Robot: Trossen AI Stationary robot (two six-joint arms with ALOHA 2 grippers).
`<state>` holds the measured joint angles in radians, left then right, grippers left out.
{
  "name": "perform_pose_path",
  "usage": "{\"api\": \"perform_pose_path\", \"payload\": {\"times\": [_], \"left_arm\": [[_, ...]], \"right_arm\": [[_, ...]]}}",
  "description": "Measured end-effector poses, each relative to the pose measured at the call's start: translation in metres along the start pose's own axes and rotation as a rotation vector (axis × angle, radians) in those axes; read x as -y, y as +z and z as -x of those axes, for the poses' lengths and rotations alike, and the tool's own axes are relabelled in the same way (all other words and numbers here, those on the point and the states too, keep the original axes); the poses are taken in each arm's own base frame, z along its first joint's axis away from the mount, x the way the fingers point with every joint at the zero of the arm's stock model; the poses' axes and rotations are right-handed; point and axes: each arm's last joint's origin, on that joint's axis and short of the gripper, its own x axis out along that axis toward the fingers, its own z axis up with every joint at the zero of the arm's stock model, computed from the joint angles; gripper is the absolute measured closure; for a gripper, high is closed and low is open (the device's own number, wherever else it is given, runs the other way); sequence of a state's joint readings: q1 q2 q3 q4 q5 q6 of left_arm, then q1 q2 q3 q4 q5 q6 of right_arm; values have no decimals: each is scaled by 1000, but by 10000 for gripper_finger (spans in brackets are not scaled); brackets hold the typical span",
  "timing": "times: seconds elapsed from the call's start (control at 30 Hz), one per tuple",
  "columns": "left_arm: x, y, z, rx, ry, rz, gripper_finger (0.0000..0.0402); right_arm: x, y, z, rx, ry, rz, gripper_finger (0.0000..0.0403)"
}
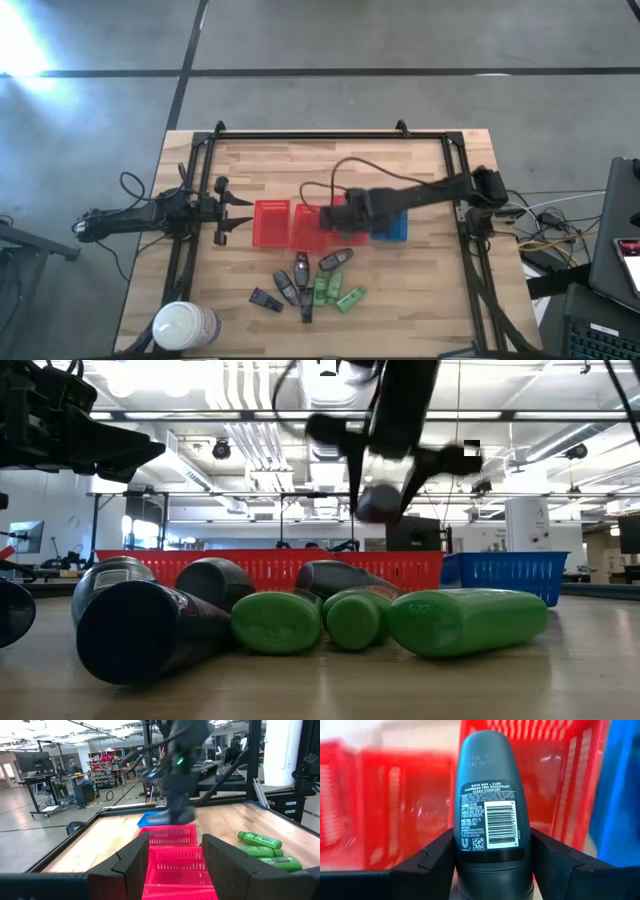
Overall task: Pick & Place Travel size toiletries
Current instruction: Put the deodorant into the right red bin
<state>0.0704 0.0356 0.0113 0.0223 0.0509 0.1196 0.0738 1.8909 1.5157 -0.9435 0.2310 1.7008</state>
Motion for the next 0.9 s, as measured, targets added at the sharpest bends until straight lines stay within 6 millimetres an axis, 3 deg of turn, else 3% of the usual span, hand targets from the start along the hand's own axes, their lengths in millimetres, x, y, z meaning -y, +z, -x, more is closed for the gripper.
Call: {"api": "perform_pose_path", "payload": {"times": [0.17, 0.33, 0.53, 0.7, 0.9], "left_arm": [[0, 0, 0, 0, 0, 0, 213], [0, 0, 0, 0, 0, 0, 213], [0, 0, 0, 0, 0, 0, 213], [0, 0, 0, -1, 0, 0, 213], [0, 0, 0, -1, 0, 0, 213]], "right_arm": [[-2, 20, -20, -7, -21, -3, 199], [0, 14, -43, -53, -83, -4, 185], [1, 10, -60, -67, -130, -52, 131], [1, 10, -58, -52, -138, -41, 94], [0, 3, -28, -48, -53, 83, 62]]}}
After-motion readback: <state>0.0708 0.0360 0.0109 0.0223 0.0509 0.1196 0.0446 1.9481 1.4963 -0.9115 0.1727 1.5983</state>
